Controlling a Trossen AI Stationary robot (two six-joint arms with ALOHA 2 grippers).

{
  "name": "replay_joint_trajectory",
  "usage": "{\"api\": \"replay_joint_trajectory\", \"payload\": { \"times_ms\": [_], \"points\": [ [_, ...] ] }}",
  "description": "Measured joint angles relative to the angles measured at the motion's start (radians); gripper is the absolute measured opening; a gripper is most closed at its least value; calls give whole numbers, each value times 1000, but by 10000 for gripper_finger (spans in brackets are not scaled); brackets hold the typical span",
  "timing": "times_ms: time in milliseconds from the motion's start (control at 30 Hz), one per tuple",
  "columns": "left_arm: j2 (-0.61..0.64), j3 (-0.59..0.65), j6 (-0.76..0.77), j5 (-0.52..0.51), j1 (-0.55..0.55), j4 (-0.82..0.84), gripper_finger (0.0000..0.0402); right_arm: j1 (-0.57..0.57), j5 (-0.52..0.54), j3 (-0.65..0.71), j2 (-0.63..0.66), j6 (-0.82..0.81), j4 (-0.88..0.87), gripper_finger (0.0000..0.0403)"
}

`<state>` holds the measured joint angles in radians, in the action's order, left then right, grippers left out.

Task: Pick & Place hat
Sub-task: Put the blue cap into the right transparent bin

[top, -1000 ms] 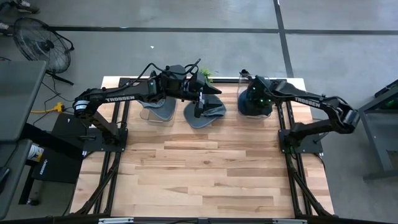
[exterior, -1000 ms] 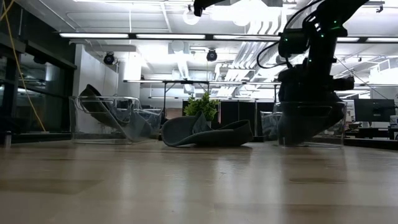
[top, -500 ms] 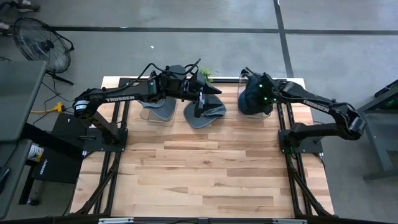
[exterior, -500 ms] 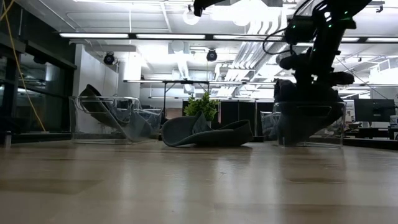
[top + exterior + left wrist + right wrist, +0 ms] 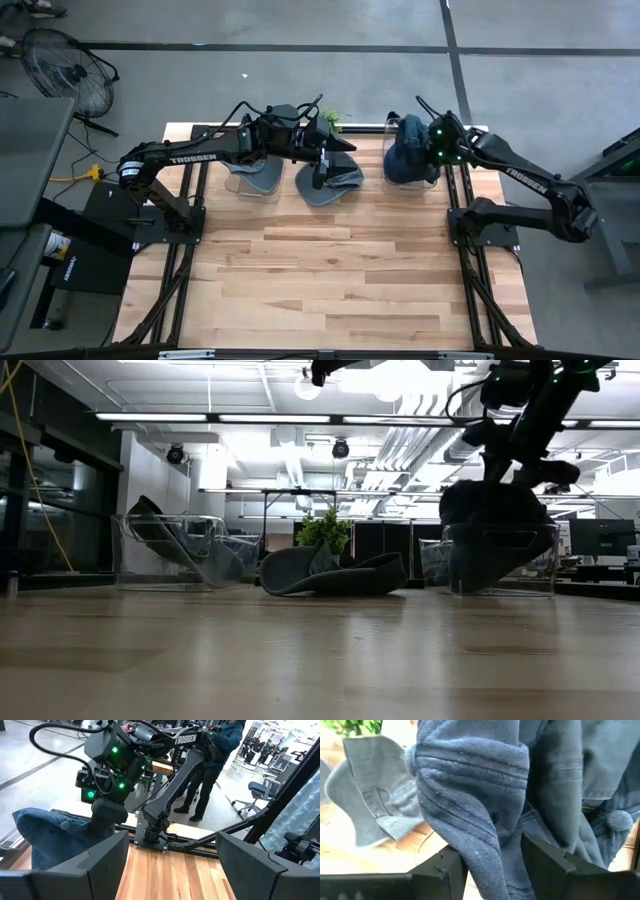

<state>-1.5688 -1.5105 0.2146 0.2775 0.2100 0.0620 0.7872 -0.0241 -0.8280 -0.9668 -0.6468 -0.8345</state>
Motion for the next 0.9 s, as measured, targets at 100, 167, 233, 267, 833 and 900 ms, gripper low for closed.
{"api": "replay_joint_trajectory", "payload": {
  "times_ms": [100, 167, 233, 267, 833, 900],
  "points": [
    [0, 0, 0, 8, 0, 0, 295, 9, 7, 0, 20, 0, -5, 150],
    [0, 0, 1, 24, 0, 0, 295, 13, 16, 0, 31, 0, -14, 136],
    [0, 0, 1, 28, 0, 0, 295, 14, 20, 0, 44, 0, -19, 124],
    [0, 0, 1, 28, 0, 1, 295, 14, 22, 0, 49, 1, -19, 117],
    [0, 0, 1, 29, 0, 10, 295, 14, -12, -1, 126, 53, -19, 103],
    [0, 0, 1, 29, 0, 10, 295, 14, -12, -1, 138, 53, -19, 127]
  ]
}}
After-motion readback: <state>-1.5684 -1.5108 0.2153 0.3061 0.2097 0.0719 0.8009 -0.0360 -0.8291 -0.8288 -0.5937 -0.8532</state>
